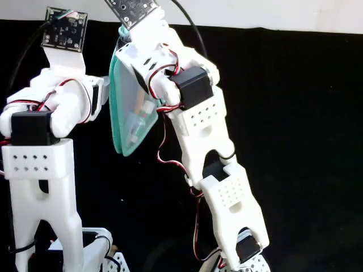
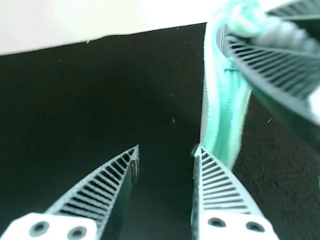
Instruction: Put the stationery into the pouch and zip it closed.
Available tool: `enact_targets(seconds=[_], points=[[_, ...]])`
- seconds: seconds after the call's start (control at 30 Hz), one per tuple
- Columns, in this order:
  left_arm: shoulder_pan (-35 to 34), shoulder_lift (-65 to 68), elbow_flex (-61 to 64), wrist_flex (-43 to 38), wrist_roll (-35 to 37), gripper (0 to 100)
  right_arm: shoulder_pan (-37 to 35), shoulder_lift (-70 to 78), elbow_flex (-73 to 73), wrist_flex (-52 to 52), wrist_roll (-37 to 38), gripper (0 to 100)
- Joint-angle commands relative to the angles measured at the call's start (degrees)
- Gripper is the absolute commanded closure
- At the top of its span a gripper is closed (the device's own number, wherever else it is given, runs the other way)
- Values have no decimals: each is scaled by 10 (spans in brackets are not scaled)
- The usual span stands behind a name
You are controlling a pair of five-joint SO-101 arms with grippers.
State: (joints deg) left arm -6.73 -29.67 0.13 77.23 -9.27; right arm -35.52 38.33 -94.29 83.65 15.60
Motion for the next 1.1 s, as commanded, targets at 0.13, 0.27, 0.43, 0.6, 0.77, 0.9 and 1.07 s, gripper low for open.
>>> enact_targets(seconds=[0.13,0.27,0.43,0.6,0.77,0.9,1.07], points=[[7,-2,-89,66,-60,713,-2,-44,-55,1,3,993],[7,-2,-95,84,-81,708,-2,-44,-55,1,3,993],[8,1,-92,82,-78,708,-2,-44,-55,1,3,993],[15,4,-91,40,-34,708,-2,-44,-55,1,3,993],[28,5,-90,6,-33,708,-2,-44,-55,1,3,993],[31,28,-94,4,-33,708,-2,-44,-55,1,3,993],[31,84,-95,-30,-33,708,-2,-44,-55,2,3,993]])
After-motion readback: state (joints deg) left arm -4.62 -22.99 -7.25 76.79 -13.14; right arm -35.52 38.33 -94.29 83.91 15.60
